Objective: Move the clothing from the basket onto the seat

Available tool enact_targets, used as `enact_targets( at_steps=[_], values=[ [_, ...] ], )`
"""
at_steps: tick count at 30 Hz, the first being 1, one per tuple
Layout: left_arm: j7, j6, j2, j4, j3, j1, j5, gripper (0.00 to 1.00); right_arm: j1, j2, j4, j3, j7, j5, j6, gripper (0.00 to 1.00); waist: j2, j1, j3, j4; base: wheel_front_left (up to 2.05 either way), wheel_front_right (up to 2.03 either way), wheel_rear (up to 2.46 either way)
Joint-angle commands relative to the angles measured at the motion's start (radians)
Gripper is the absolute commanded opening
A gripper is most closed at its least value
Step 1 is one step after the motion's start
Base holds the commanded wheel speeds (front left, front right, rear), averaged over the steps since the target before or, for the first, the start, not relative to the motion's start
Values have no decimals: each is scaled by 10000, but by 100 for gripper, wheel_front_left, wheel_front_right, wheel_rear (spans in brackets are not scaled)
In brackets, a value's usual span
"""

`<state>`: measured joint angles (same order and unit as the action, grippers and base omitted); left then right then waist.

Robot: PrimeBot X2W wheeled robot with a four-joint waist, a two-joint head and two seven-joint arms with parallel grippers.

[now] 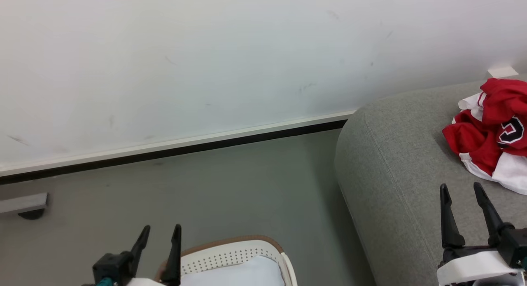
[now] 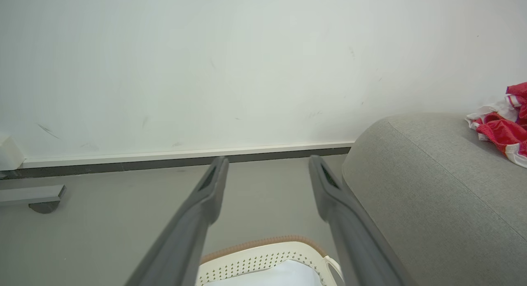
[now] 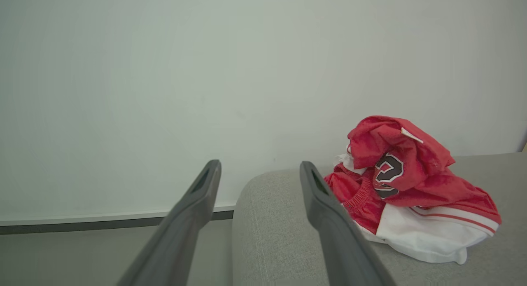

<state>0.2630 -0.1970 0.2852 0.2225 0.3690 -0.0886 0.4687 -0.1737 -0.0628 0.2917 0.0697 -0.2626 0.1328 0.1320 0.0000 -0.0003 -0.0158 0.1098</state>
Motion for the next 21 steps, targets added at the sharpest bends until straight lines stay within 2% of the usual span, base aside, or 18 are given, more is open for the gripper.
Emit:
enact_targets(
  at_steps=[1,10,21],
  values=[
    [16,20,-27,-37,-69,168,-95,100,161,-31,-63,14,-29,5,-26,100,0,3,79,-62,0,0,0],
    [14,361,-579,-123,-1008,961,-695,100,975,119,19,-474,-29,188,-26,100,0,3,368,-296,0,0,0],
    [16,940,-1132,157,-1738,1166,-1352,100,1121,115,274,-1066,-29,578,-27,100,0,3,474,-594,0,0,0]
  ],
)
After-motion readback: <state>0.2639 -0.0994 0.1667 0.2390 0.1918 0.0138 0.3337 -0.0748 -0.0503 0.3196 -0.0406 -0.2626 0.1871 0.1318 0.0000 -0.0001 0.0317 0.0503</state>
